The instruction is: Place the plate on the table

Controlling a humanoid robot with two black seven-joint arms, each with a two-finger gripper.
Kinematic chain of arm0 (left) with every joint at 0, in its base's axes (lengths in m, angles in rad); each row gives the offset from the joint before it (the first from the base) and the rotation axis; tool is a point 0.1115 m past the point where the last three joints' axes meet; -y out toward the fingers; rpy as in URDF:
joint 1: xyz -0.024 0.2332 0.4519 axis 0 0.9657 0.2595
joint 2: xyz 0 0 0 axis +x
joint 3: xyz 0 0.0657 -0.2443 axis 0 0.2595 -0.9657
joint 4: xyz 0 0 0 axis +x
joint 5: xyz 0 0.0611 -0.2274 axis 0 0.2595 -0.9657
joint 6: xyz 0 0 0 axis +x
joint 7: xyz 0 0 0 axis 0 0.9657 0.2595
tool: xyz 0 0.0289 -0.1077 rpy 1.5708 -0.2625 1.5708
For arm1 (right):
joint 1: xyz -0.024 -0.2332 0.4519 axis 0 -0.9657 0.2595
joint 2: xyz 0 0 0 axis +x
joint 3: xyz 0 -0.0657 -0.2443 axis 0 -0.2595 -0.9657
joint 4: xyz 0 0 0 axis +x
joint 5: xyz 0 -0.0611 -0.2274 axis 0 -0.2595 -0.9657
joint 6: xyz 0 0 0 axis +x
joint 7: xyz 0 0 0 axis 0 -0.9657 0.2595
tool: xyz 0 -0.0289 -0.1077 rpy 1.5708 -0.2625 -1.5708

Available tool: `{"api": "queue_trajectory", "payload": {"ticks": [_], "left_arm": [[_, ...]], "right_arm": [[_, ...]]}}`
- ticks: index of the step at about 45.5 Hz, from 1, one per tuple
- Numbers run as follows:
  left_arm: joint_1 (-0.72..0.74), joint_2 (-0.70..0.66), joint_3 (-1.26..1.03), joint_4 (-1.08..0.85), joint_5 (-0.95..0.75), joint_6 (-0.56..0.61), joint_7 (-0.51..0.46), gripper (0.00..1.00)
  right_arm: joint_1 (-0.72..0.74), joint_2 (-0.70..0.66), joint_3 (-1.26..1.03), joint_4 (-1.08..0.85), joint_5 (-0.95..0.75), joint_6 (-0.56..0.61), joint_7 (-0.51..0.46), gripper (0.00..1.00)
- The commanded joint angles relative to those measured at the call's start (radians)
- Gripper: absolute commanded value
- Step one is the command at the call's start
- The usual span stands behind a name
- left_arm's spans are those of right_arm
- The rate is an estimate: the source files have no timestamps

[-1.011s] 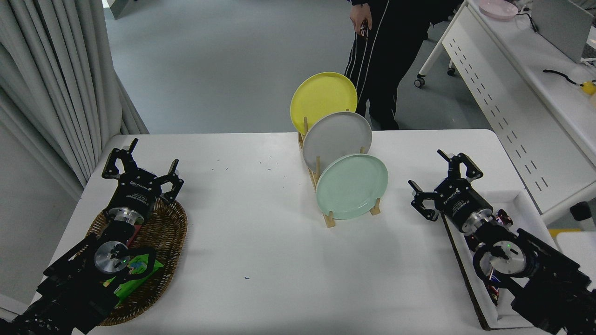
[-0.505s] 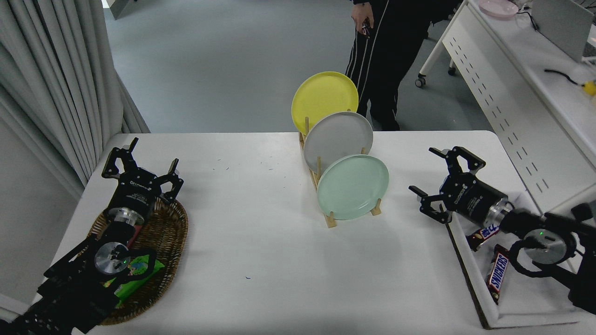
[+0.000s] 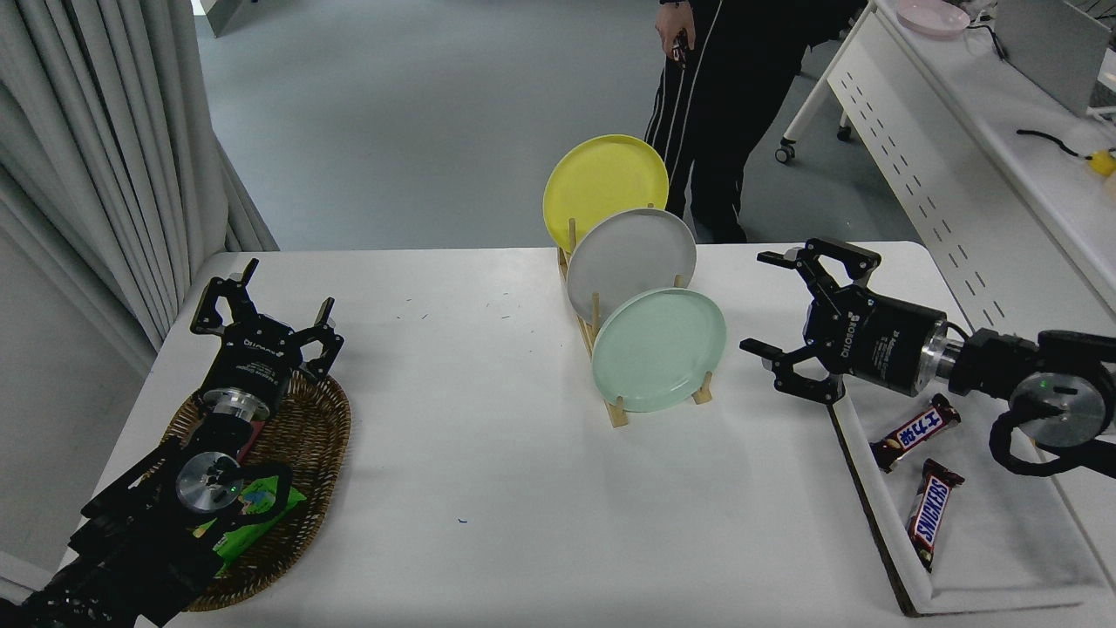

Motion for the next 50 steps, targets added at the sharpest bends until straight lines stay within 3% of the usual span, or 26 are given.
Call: {"api": "queue_trajectory", "payload": {"ticks": [1,20,32,40,50], "left_arm": [[0.0,0.0,0.001,0.0,0.0,0.0,0.0,1.0],[0.0,0.0,0.0,0.0,0.0,0.0,0.0,1.0],[0.0,0.0,0.0,0.0,0.0,0.0,0.0,1.0],[0.0,0.0,0.0,0.0,0.0,0.0,0.0,1.0],[0.0,0.0,0.001,0.0,0.0,0.0,0.0,1.0]], "right_arm": [[0.058,0.094,-0.019,0.012,0.105,-0.197,-0.012,0.99],[-0.054,0.307,0.128,-0.113,0.122,-0.465,-0.066,0.99],[-0.03,0.341,0.125,-0.122,0.106,-0.618,-0.064,0.99],[0.003,0.441,0.102,-0.246,0.113,-0.625,-0.078,0.99],[0.007,0.462,0.096,-0.289,0.108,-0.62,-0.202,0.99]]}}
